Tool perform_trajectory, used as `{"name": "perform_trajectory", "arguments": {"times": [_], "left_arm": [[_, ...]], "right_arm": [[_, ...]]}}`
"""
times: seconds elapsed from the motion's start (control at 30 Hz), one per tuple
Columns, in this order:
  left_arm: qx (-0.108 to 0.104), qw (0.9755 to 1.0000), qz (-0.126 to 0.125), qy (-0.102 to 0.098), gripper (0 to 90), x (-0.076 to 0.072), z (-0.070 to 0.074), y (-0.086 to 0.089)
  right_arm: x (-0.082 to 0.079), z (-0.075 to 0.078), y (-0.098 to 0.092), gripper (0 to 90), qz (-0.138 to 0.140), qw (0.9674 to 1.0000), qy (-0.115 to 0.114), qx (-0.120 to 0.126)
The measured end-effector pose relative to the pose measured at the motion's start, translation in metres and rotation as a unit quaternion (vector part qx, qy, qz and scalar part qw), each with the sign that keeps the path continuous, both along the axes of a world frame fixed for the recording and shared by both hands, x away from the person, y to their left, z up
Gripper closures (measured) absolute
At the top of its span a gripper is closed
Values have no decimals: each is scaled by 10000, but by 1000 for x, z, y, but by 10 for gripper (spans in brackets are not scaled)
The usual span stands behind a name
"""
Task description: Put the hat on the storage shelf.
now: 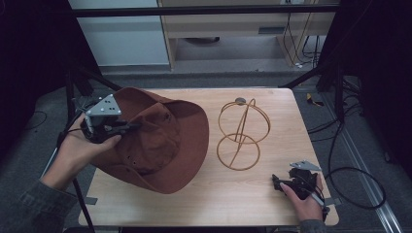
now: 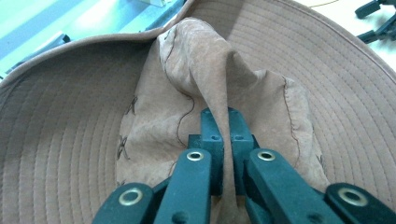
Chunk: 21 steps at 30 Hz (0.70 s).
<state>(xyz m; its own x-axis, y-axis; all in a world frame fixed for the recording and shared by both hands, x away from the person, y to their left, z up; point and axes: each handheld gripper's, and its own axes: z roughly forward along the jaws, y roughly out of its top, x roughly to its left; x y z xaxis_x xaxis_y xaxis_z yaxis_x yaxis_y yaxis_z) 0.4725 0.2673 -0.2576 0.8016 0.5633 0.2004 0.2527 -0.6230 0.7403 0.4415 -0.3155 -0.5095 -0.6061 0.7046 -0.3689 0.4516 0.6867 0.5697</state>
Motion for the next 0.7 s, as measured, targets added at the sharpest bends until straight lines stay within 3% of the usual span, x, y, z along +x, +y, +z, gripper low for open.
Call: {"name": "perform_trajectory", "arguments": {"times": [0.27, 0.7], "left_arm": [[-142, 9995, -100, -247, 887, -17, 16, 1], [-312, 9977, -317, -520, 887, -24, 40, -11]], "right_arm": [[0, 0, 0, 8, -14, 10000, 8, 12], [0, 0, 0, 8, -13, 10000, 7, 12]]}}
